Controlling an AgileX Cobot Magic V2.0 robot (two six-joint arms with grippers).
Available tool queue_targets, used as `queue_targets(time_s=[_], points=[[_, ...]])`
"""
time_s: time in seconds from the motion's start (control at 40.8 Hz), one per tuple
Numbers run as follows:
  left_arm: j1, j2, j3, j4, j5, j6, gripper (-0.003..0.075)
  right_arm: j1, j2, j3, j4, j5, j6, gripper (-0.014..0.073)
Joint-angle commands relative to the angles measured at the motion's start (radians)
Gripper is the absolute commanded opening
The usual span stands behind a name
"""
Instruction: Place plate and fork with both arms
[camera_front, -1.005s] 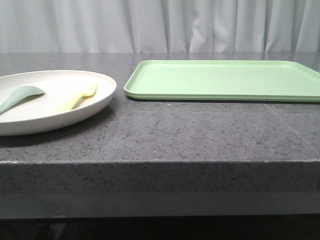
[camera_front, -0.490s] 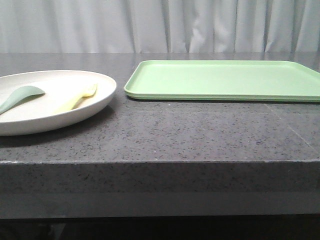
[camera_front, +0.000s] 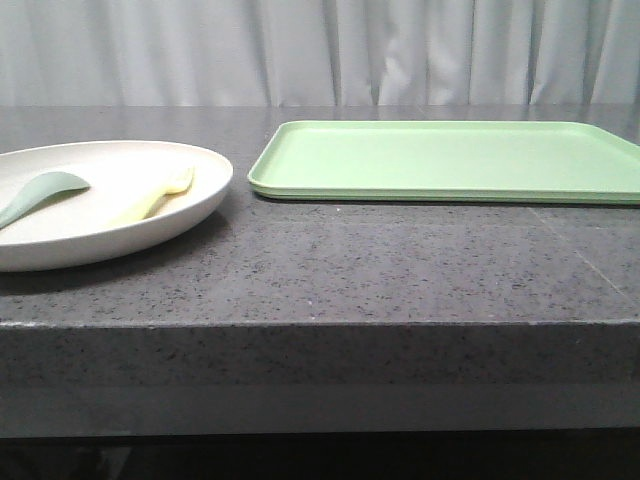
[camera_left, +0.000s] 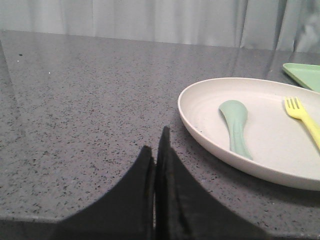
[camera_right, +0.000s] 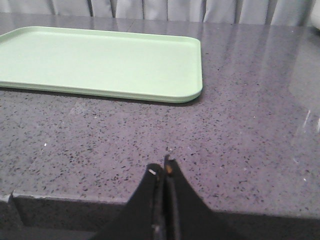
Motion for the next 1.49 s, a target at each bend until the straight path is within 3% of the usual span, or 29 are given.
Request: queue_targets(time_s=[0.0, 0.417, 0.686, 1.029, 1.372, 1.47], points=[[0.002, -0.020, 0.001, -0.002, -0.095, 0.000, -0.0018, -0.008, -0.019, -0.005, 0.000, -0.088, -0.007, -0.0067], [0.002, -0.020, -0.008, -0.010, -0.368, 0.000, -0.0018, -0.008, -0.019, -0.023, 0.000, -0.212, -0.006, -0.0067], [0.002, 0.050, -0.197, -0.008, -0.276, 0.000, -0.0018, -0.008, -0.001, -0.239, 0.000, -0.089, -0.006, -0.0067], [0.002, 0.476, -0.510, 0.019, -0.105, 0.007, -0.0018, -0.008, 0.337, -0.593, 0.000, 0.102, -0.006, -0.0065], [0.001, 0.573, -0.538, 0.017, -0.123, 0.007, -0.0009, -0.008, 0.454, -0.615, 0.000, 0.088, -0.006, -0.0048], [0.001, 0.573, -0.538, 0.017, -0.129, 0.007, 0.0105, -0.008, 0.454, -0.615, 0.000, 0.090, -0.006, 0.0063]])
